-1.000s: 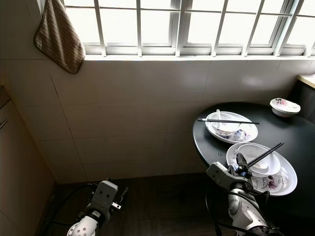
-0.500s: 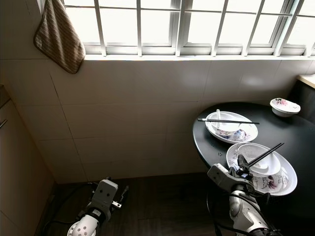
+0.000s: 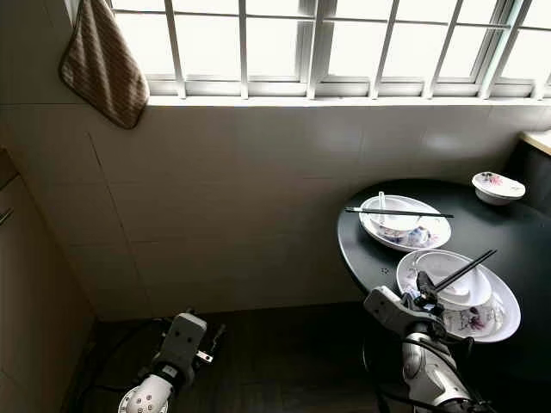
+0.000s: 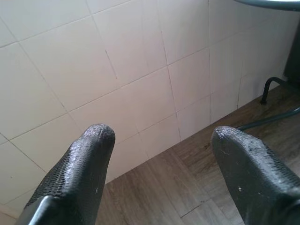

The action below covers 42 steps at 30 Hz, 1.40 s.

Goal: Kitchen organization

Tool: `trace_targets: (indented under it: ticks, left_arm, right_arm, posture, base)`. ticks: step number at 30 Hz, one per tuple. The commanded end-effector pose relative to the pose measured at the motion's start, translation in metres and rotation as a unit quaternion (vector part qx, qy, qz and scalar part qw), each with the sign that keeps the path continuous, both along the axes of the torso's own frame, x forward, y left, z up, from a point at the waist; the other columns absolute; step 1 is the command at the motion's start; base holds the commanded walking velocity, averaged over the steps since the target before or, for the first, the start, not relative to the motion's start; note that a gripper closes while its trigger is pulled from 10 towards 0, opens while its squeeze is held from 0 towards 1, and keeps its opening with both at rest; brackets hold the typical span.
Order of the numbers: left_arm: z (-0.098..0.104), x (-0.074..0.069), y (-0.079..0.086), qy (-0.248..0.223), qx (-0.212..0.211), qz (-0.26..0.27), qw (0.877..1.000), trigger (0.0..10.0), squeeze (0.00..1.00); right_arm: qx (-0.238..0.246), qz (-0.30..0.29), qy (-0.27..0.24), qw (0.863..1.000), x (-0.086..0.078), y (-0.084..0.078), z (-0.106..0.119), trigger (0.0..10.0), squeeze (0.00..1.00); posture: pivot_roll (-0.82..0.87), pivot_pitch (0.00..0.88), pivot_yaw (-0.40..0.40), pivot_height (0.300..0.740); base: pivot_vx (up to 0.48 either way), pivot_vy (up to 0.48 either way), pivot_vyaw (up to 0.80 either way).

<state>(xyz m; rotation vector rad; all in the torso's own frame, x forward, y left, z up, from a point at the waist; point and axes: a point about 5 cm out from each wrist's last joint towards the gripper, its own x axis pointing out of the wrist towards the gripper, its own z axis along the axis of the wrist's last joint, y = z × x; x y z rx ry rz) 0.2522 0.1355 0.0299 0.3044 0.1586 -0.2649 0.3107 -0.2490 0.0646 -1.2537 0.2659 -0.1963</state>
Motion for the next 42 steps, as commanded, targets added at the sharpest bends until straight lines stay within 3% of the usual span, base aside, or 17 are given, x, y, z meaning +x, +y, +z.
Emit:
trace_targets:
  ticks: [1,42]
  left_arm:
    - [0.000,0.002,0.000,-0.001,-0.006,0.001,1.000,10.0,0.00]
    - [0.000,0.002,0.000,-0.001,-0.007,0.001,1.000,10.0,0.00]
  right_arm:
    - [0.002,-0.019,0.014,1.000,-0.002,-0.011,-0.002,10.0,0.31]
    - [0.000,-0.012,-0.002,1.000,0.002,-0.010,0.007,10.0,0.31]
  posture:
    - [-0.01,0.000,-0.045,0.740]
    - [-0.01,0.000,-0.044,0.740]
  base:
    - [0.000,0.000,0.00]
    - [0.000,0.000,0.00]
